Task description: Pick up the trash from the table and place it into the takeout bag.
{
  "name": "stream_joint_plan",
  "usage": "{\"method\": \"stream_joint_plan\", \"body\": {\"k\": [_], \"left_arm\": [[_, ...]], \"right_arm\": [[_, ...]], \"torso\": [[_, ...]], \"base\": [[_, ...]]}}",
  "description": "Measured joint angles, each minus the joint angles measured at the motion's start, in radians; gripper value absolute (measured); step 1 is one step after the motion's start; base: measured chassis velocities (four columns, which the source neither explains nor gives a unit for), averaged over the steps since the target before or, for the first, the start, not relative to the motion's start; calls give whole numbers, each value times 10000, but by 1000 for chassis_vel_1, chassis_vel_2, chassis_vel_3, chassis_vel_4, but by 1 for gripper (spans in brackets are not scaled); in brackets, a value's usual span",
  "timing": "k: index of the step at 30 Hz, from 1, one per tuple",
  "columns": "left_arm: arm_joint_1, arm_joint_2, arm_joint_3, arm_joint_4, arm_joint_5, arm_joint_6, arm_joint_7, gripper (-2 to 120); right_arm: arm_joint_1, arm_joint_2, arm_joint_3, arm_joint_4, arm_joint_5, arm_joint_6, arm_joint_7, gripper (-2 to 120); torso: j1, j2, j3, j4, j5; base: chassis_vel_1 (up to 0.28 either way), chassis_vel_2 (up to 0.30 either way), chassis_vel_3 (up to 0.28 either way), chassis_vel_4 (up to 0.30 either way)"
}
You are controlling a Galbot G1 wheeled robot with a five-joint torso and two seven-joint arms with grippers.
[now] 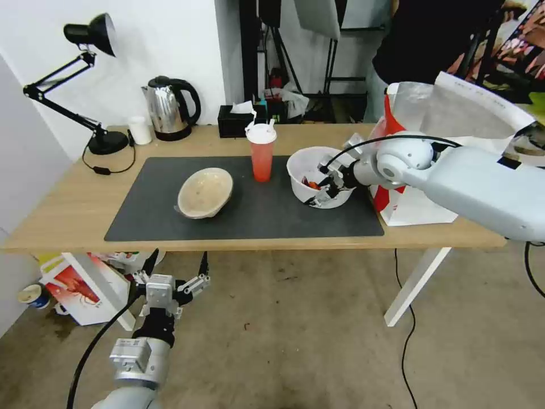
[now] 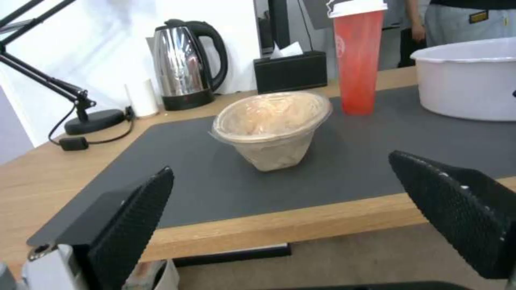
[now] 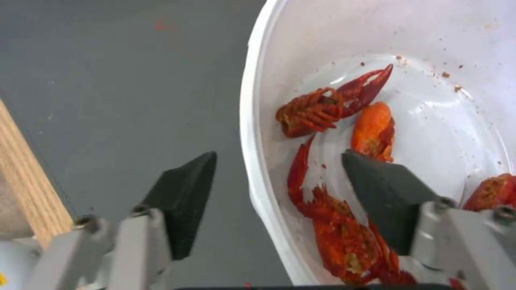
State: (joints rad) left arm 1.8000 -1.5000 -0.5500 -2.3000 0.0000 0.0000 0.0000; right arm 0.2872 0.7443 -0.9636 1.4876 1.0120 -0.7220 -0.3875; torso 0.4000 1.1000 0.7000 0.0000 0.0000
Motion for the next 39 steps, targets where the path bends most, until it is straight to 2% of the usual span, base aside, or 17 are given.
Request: {"method": "stream_joint_plan", "body": {"k": [1,4,6,8,9,13,15,17,39], "left_arm": [[0,0,0,0,0,0,0,100],[0,0,0,0,0,0,0,100],[0,0,0,0,0,0,0,100],[0,0,0,0,0,0,0,100],[0,0,0,0,0,0,0,100],[0,0,0,0,0,0,0,100],[0,0,0,0,0,-1,0,100],[0,0,0,0,0,-1,0,100],[0,0,0,0,0,0,0,100]], "right_arm": [[0,0,0,0,0,0,0,63],[53,10,-45,-14,21,0,22,48],[72,14,-59,-15,28,0,25,44],[129,40,-101,-17,48,0,34,33],[129,40,-101,-17,48,0,34,33],[172,94,-151,-69,68,0,81,14],[175,102,-158,-76,75,-1,86,11],[193,130,-181,-89,85,0,113,2],[168,369,-194,-209,138,3,123,0]], "torso": [[0,0,0,0,0],[0,0,0,0,0],[0,0,-1,0,0],[0,0,0,0,-1],[0,0,0,0,-1],[0,0,-1,0,0],[0,0,0,0,-1],[0,0,0,0,-1],[0,0,-1,-1,0]], "base": [[0,0,0,0],[0,0,0,0],[0,0,0,0],[0,0,0,0],[0,0,0,0],[0,0,0,0],[0,0,0,0],[0,0,0,0],[0,0,0,0]]}}
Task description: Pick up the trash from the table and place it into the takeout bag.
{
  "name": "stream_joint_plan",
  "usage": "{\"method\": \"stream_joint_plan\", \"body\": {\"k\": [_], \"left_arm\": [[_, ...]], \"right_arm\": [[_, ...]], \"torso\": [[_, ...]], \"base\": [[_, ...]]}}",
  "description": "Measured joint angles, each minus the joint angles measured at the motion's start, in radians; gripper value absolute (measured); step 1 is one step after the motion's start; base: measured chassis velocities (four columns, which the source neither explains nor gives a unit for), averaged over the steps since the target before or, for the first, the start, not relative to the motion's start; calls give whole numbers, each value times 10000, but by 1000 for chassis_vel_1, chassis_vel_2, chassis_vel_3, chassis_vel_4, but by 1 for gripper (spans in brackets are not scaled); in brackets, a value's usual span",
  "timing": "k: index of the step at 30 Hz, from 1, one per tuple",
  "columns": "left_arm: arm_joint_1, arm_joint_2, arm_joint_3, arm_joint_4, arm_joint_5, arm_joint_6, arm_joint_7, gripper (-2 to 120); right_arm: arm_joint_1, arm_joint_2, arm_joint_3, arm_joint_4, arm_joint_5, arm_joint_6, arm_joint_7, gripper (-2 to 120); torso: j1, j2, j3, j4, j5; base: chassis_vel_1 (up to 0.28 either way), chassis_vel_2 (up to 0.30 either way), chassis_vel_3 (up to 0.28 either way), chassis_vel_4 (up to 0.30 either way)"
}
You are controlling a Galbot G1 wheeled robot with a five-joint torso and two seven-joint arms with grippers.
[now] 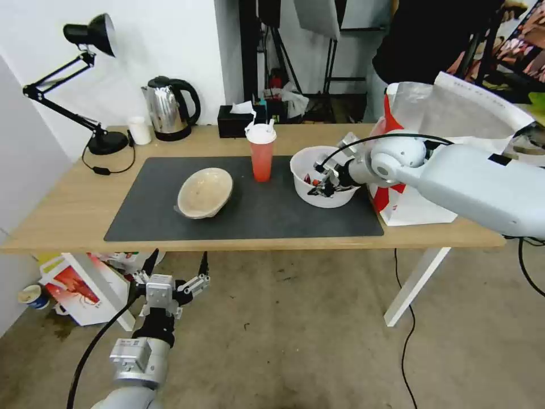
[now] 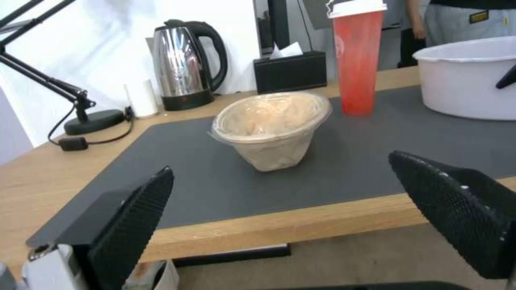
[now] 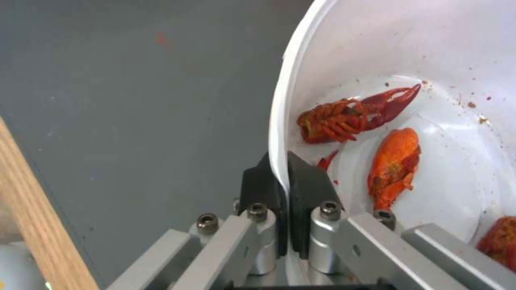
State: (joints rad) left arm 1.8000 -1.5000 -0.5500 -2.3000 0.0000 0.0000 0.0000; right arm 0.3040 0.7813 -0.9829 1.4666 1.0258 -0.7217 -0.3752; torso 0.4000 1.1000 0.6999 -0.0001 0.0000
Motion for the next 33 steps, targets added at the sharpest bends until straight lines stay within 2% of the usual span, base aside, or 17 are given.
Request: {"method": "stream_joint_plan", "body": {"k": [33], "left_arm": [[0,0,0,-1,0,0,0,100]], "right_arm": [[134,61,728,362,137,15,133,0]], "torso": [[1,0,1,0,0]], "base": [[0,0,0,0]]}}
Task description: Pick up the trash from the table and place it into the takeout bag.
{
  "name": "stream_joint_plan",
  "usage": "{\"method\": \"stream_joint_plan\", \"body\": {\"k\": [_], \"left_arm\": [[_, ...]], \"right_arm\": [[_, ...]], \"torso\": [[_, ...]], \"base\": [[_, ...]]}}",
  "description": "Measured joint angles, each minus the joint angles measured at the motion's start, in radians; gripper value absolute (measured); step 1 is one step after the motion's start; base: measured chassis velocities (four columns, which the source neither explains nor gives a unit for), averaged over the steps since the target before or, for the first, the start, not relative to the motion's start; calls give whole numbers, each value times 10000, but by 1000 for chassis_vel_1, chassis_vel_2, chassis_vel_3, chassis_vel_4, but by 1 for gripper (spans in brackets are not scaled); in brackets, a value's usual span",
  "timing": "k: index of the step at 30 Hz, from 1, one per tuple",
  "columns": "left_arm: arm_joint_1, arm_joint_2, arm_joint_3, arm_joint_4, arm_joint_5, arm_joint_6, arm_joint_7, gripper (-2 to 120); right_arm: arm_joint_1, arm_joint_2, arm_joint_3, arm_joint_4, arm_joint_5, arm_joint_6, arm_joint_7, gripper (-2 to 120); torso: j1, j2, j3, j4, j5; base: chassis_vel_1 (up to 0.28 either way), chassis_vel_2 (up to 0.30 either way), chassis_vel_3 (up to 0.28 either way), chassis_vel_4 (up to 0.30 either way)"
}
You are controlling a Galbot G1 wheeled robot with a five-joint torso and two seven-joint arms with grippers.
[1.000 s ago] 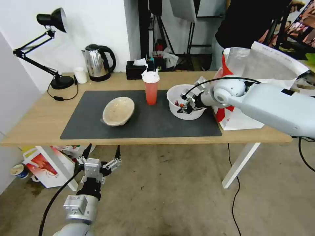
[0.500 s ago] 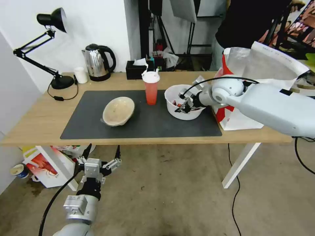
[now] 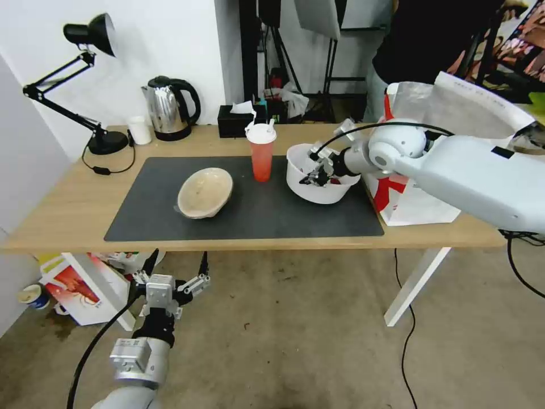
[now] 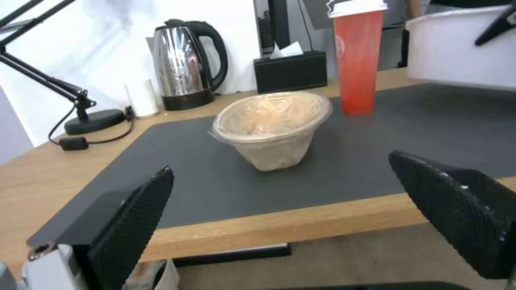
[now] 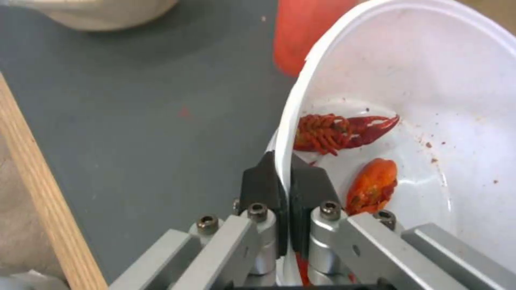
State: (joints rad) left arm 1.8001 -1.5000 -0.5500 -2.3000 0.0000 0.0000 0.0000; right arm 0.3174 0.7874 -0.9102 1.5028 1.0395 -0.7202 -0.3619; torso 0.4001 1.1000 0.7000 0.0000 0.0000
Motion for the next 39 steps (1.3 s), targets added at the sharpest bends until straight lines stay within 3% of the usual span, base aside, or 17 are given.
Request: {"method": "stream_joint_plan", "body": {"k": [21,39], "left_arm": [[0,0,0,0,0,0,0,100],[0,0,0,0,0,0,0,100]], "right_arm": [[1183,549,168,-298,99,3,-114,0],[2704,580,-107,-359,318,6,-299,0]], "torso": [[-1,0,0,1,-2],[0,0,0,0,-1]], "base": [[0,0,0,0],[0,0,0,0]]}}
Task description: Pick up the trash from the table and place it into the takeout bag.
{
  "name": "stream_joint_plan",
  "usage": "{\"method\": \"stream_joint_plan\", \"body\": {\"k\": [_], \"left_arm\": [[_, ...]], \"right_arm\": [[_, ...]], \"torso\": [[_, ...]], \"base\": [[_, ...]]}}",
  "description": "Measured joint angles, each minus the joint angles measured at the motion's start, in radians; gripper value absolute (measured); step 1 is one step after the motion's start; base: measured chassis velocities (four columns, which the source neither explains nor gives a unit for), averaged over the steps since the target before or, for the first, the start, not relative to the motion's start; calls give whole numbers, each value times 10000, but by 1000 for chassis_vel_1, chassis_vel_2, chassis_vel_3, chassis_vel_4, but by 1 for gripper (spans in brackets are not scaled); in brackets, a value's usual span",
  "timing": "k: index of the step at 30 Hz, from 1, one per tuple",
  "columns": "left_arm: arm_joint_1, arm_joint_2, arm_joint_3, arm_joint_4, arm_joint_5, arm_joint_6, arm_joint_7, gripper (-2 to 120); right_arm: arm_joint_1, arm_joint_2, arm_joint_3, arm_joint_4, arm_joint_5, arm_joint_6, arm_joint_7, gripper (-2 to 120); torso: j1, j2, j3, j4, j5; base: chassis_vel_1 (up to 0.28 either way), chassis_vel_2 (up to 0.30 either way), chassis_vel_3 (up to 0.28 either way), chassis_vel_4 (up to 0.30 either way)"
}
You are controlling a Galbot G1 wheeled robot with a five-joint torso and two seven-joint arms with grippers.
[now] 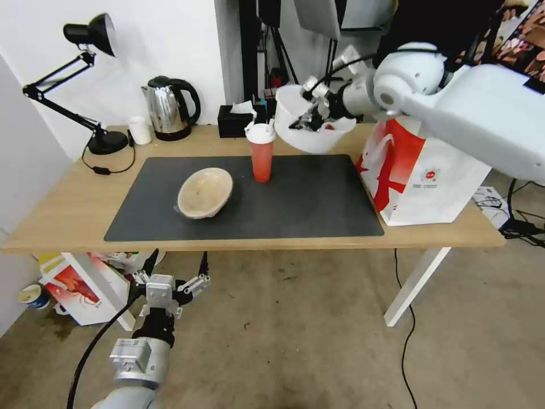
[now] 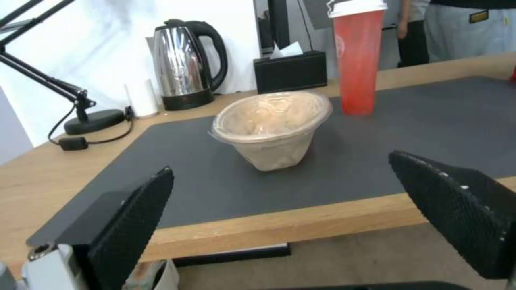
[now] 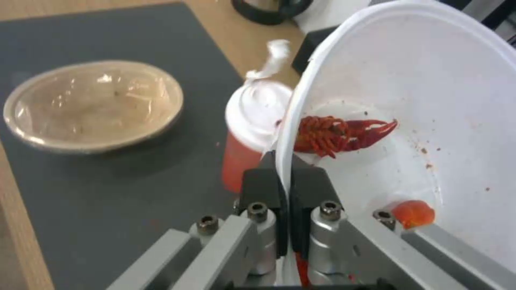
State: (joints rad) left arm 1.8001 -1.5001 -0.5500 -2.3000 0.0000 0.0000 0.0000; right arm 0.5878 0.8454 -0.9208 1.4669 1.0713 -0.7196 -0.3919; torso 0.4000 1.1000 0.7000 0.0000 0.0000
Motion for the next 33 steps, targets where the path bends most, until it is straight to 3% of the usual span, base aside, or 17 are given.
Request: {"method": "stream_joint_plan", "body": {"k": [22,33], "left_arm": [[0,0,0,0,0,0,0,100],[0,0,0,0,0,0,0,100]], "right_arm": [[1608,68,0,-655,606,0,-95,0],[2358,-448,-402,-826,786,0,-301,0]], "torso": [[0,0,0,0,1],[0,0,0,-1,2]], "base": [[0,0,0,0],[0,0,0,0]]}}
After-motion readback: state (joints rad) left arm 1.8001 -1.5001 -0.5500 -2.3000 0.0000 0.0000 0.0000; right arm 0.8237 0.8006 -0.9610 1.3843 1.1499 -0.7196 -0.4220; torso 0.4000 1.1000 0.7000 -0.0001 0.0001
